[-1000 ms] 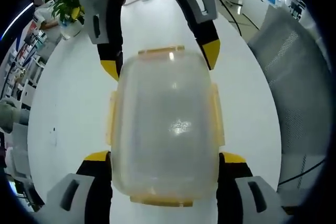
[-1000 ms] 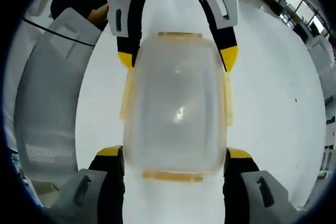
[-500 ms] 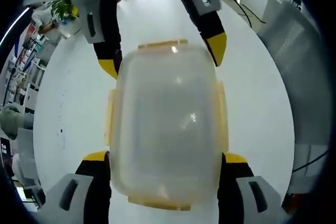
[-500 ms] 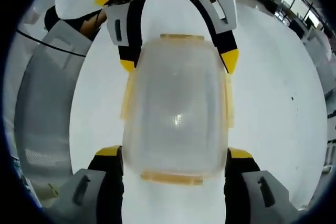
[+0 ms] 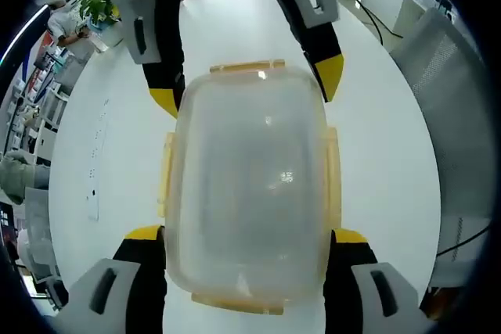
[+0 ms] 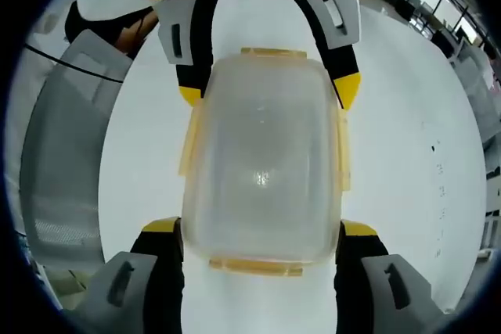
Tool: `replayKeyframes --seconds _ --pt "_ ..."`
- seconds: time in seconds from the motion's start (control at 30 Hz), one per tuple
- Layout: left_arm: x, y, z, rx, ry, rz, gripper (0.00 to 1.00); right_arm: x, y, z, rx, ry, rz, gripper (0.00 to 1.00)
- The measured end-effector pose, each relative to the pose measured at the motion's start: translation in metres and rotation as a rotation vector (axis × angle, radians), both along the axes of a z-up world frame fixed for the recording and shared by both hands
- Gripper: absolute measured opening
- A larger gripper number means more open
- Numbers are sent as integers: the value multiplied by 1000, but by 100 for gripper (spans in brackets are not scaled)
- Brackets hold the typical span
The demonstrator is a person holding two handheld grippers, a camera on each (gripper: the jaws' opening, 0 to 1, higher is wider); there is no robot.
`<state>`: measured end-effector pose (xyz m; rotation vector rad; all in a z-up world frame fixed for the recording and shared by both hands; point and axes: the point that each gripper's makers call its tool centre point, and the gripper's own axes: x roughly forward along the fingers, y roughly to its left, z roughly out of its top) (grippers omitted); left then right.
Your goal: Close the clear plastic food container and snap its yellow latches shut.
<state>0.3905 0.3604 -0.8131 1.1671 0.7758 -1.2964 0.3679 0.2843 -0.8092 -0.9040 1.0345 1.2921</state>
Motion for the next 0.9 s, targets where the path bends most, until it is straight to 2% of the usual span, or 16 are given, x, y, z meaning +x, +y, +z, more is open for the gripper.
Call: replayKeyframes --seconds 0.3,0.37,0.47,0.63,0.77,0.83,0.9 --pt "1 -1 0 -7 -3 5 80 0 -1 0 -5 -2 -12 77" --pt "1 0 1 -16 0 20 80 0 -2 0 -14 3 -26 77" --pt "-2 2 5 -41 40 63 79 0 -2 0 -18 3 -27 77" --pt "-2 11 13 -39 32 92 76 0 -2 8 2 18 -91 75" --pt "-6 18 21 -71 54 158 87 -2 -2 19 29 16 -131 91" --pt "-8 20 26 -86 49 162 87 -4 -5 22 20 17 -141 90" --pt "-8 20 32 -121 40 193 87 -3 -7 24 19 -17 -136 88"
